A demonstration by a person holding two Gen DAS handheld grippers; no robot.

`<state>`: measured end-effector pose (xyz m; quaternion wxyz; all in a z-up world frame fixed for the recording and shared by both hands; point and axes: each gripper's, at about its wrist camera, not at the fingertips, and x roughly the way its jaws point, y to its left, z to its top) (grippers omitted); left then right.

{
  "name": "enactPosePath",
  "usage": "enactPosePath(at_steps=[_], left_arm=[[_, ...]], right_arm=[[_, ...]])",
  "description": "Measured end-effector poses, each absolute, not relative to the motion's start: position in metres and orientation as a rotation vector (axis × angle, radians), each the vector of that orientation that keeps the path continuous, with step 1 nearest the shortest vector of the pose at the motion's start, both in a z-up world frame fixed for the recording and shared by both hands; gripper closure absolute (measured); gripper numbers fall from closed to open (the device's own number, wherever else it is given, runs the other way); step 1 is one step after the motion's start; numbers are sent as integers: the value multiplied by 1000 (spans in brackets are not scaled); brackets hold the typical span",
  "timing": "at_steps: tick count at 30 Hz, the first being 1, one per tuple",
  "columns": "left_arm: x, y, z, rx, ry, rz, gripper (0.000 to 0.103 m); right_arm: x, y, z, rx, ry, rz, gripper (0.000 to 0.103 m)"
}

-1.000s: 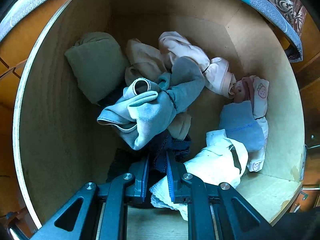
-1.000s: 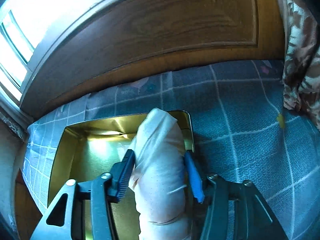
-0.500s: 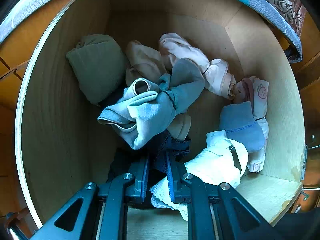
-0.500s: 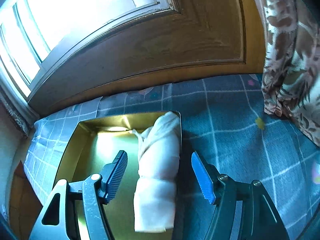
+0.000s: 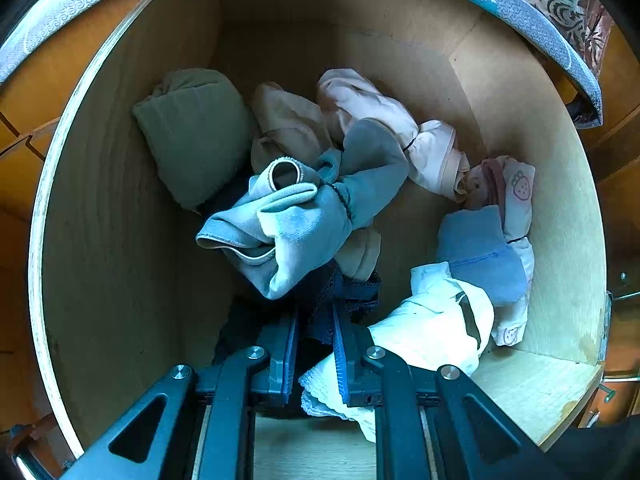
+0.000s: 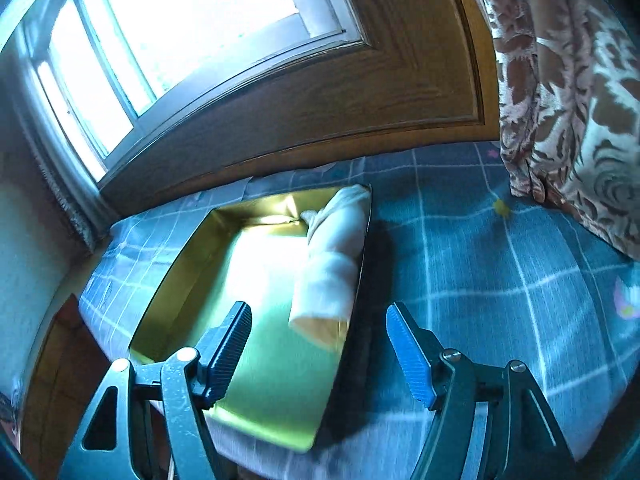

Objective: Organize soft objects
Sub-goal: 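Move the right gripper back toward the open drawer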

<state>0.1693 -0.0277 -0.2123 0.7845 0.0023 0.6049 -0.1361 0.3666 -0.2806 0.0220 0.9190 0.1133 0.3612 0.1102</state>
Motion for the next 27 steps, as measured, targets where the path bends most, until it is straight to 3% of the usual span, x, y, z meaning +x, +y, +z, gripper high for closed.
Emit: enactPosePath(at_steps=[10,27], left_arm=[[170,-29,-212,11,1306,-304,88],[171,-24,-213,-37,1332,-373,88]], right_arm=[[286,-276,-2,144,740,312,23],[190,-248,-112,-43,973,375,23]])
